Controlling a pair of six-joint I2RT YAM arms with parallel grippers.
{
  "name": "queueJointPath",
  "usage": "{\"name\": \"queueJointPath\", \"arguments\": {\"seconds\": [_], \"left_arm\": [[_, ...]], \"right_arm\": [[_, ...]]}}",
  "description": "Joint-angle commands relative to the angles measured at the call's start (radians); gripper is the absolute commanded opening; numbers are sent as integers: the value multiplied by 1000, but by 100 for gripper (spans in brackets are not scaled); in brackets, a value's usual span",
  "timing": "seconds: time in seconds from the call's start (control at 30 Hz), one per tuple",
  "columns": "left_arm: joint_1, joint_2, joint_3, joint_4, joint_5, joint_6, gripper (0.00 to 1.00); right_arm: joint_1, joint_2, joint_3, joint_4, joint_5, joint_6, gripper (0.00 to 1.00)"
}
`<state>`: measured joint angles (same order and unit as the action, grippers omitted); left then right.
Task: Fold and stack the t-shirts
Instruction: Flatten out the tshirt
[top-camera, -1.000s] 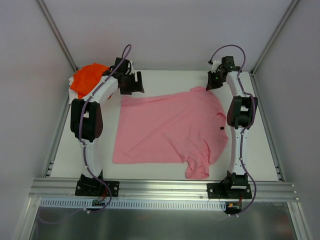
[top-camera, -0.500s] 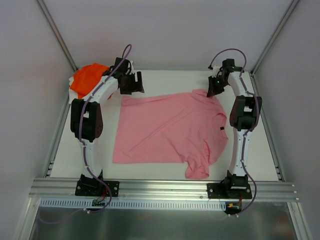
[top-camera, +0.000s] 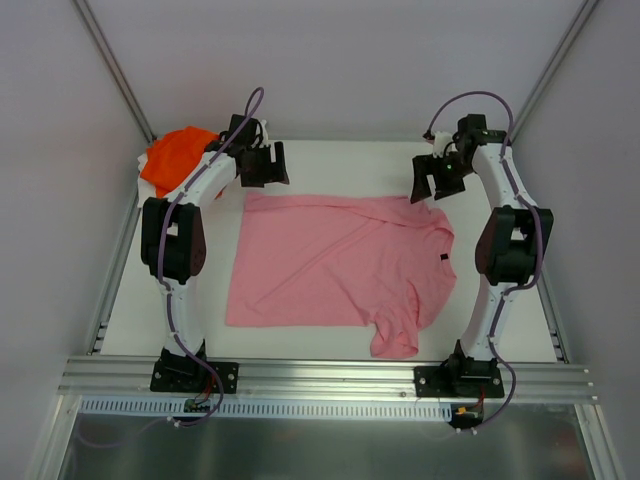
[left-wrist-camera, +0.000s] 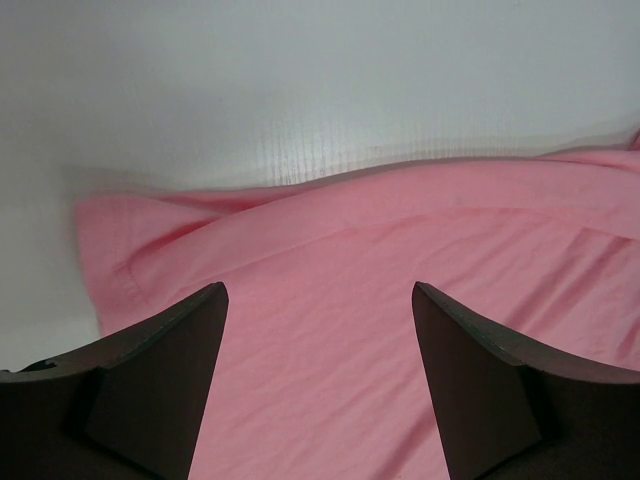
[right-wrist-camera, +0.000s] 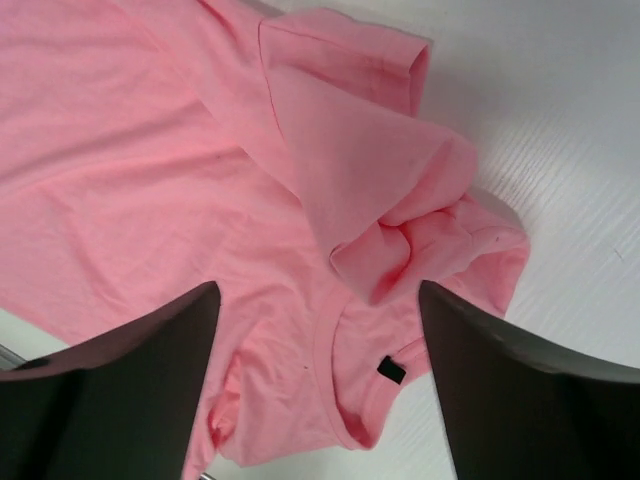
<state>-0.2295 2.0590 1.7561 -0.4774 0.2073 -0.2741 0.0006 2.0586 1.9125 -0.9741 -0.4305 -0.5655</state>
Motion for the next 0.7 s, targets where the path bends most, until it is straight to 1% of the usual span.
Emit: {"name": "queueJointPath", "arguments": {"seconds": [0.0,0.03,0.13,0.17,0.2,0.27,0.33,0.47,0.67], "left_arm": [[-5,-22,31,17,26,24,76],[-7,-22,32,17,27,24,76],[-7,-22,36,14,29,26,76],[-5,-23,36,13,30,26,76],[-7,-23,37,11,26,24,76],[-5,-26,37,11,21,24,76],[-7,-28,37,7,18,23,76],[-7,-30,39,-4,18,15,76],[-7,-42,40,-15,7,21,76]], "right_arm": [[4,-23,-7,-35,-11,-7,90],[4,-18,2,-16,-7,-2,98],[4,66,123,-35,-1,4,99],[4,93,194,-43,4,4,98],[4,145,227,-52,6,3,98],[4,190,296,-51,7,-2,98],[16,253,332,-51,3,-11,97],[42,327,368,-43,-11,-5,96],[52,360,341,-26,-5,-2,95]]}}
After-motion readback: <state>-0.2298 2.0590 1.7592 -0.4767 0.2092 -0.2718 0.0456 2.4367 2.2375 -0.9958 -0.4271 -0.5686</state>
